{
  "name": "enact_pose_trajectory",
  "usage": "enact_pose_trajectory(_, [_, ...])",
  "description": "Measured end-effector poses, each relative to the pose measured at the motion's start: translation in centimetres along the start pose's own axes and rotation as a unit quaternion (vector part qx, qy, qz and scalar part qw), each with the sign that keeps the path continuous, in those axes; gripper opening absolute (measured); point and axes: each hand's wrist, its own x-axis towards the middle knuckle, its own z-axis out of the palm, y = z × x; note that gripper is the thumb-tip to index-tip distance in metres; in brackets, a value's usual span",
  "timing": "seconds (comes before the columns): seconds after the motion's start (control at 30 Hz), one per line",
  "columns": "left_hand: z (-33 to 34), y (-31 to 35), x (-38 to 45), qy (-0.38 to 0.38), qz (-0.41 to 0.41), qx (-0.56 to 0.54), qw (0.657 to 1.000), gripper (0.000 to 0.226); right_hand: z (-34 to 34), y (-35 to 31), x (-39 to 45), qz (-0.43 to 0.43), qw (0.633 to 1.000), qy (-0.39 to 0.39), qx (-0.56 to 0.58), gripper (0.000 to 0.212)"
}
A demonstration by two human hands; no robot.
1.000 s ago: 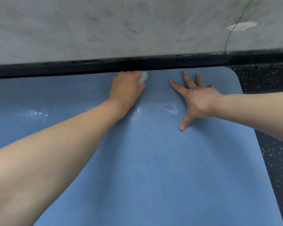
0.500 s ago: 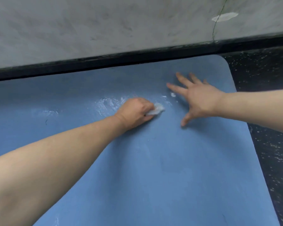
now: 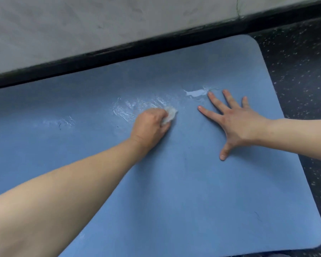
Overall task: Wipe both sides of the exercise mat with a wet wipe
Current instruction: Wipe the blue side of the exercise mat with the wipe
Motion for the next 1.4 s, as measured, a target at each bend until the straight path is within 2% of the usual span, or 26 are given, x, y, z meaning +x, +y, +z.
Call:
enact_pose_trajectory(0.07, [1.5, 3.3, -3.5, -0.067, 0.156, -0.050, 0.984, 0.032, 0.1, 0.2, -0.1, -0.002, 1.000, 0.005, -0.001, 0.172])
enact_pose_trajectory(0.13, [1.6, 4.1, -5.5, -0.149, 0.292, -0.041, 0.944, 0.026, 0.0, 0.2, -0.2, -0.002, 1.000, 0.005, -0.004, 0.171])
enact_pose_trajectory(0.17, [1.1, 3.3, -5.1, -0.150, 0.287, -0.021, 0.946, 0.028, -0.1, 0.2, -0.2, -0.004, 1.000, 0.004, -0.009, 0.171])
enact_pose_trajectory(0.2, [0.7, 2.3, -4.3, -0.118, 0.227, -0.003, 0.967, 0.033, 0.0, 0.3, -0.3, -0.006, 1.000, 0.005, -0.014, 0.171])
enact_pose_trajectory(0.23, [0.2, 1.5, -3.5, -0.066, 0.126, 0.010, 0.990, 0.037, 0.0, 0.3, -0.3, -0.006, 1.000, 0.006, -0.015, 0.170])
enact_pose_trajectory(0.3, [-0.3, 1.4, -3.4, 0.015, -0.028, 0.021, 0.999, 0.038, 0.1, 0.5, -0.2, -0.005, 1.000, 0.007, -0.015, 0.170])
enact_pose_trajectory(0.33, [0.2, 2.4, -4.4, 0.025, -0.021, 0.013, 0.999, 0.036, 0.2, 0.5, -0.2, -0.005, 1.000, 0.010, -0.016, 0.170])
enact_pose_trajectory(0.4, [2.0, 5.9, -7.7, -0.045, 0.153, -0.027, 0.987, 0.032, 0.3, 0.5, -0.1, -0.002, 1.000, 0.013, -0.017, 0.170])
enact_pose_trajectory(0.43, [2.3, 7.3, -9.4, -0.101, 0.254, -0.040, 0.961, 0.028, 0.3, 0.5, -0.1, -0.001, 1.000, 0.013, -0.016, 0.169])
enact_pose_trajectory(0.5, [2.0, 6.8, -10.1, -0.154, 0.344, -0.043, 0.925, 0.025, 0.2, 0.5, -0.2, -0.005, 1.000, 0.011, -0.012, 0.168])
enact_pose_trajectory(0.53, [1.7, 5.7, -9.4, -0.135, 0.306, -0.031, 0.942, 0.028, 0.2, 0.4, -0.3, -0.006, 1.000, 0.012, -0.008, 0.167])
enact_pose_trajectory(0.6, [0.5, 3.6, -7.8, -0.036, 0.117, -0.007, 0.993, 0.032, 0.3, 0.0, -0.8, -0.009, 1.000, 0.015, 0.003, 0.162])
enact_pose_trajectory(0.63, [0.1, 3.2, -7.6, -0.002, 0.025, -0.001, 1.000, 0.030, 0.6, -0.5, -1.2, -0.015, 1.000, 0.021, 0.006, 0.158])
enact_pose_trajectory(0.67, [0.4, 3.3, -8.3, 0.015, -0.013, -0.006, 1.000, 0.026, 1.0, -1.2, -1.8, -0.027, 0.999, 0.032, 0.002, 0.154])
enact_pose_trajectory(0.7, [1.1, 4.2, -9.4, 0.006, 0.006, -0.022, 1.000, 0.024, 1.6, -2.1, -2.5, -0.042, 0.998, 0.044, -0.009, 0.153])
enact_pose_trajectory(0.73, [2.0, 5.5, -10.7, -0.028, 0.074, -0.045, 0.996, 0.024, 2.4, -3.1, -3.4, -0.057, 0.997, 0.049, -0.021, 0.153])
enact_pose_trajectory(0.8, [2.9, 7.6, -13.2, -0.131, 0.252, -0.064, 0.957, 0.021, 4.6, -4.9, -5.5, -0.082, 0.995, 0.033, -0.041, 0.157])
enact_pose_trajectory(0.83, [2.9, 7.3, -13.3, -0.160, 0.301, -0.053, 0.939, 0.020, 5.8, -5.5, -6.4, -0.095, 0.994, 0.015, -0.056, 0.160])
enact_pose_trajectory(0.9, [2.3, 5.5, -12.1, -0.135, 0.265, -0.027, 0.954, 0.021, 7.8, -5.9, -7.6, -0.119, 0.988, -0.011, -0.096, 0.165])
enact_pose_trajectory(1.0, [1.1, 4.2, -11.5, -0.016, 0.046, -0.021, 0.999, 0.026, 9.1, -5.2, -7.7, -0.131, 0.984, -0.018, -0.116, 0.167])
enact_pose_trajectory(1.03, [1.5, 5.2, -12.6, -0.006, 0.046, -0.031, 0.998, 0.026, 9.2, -5.2, -7.6, -0.130, 0.985, -0.019, -0.116, 0.167])
enact_pose_trajectory(1.07, [2.0, 7.0, -14.1, -0.026, 0.095, -0.052, 0.994, 0.025, 9.2, -5.1, -7.5, -0.129, 0.985, -0.019, -0.115, 0.167])
enact_pose_trajectory(1.13, [2.8, 9.9, -17.6, -0.113, 0.279, -0.082, 0.950, 0.020, 9.2, -5.2, -7.4, -0.131, 0.985, -0.019, -0.113, 0.168])
enact_pose_trajectory(1.2, [2.5, 9.2, -18.1, -0.172, 0.346, -0.080, 0.919, 0.027, 9.4, -5.1, -7.4, -0.132, 0.985, -0.016, -0.112, 0.168])
enact_pose_trajectory(1.33, [2.0, 7.6, -16.9, -0.061, 0.128, -0.053, 0.988, 0.020, 9.5, -5.1, -7.3, -0.135, 0.985, -0.014, -0.110, 0.167])
enact_pose_trajectory(1.4, [3.0, 10.5, -19.2, -0.073, 0.120, -0.078, 0.987, 0.021, 9.6, -5.0, -7.3, -0.132, 0.985, -0.012, -0.107, 0.168])
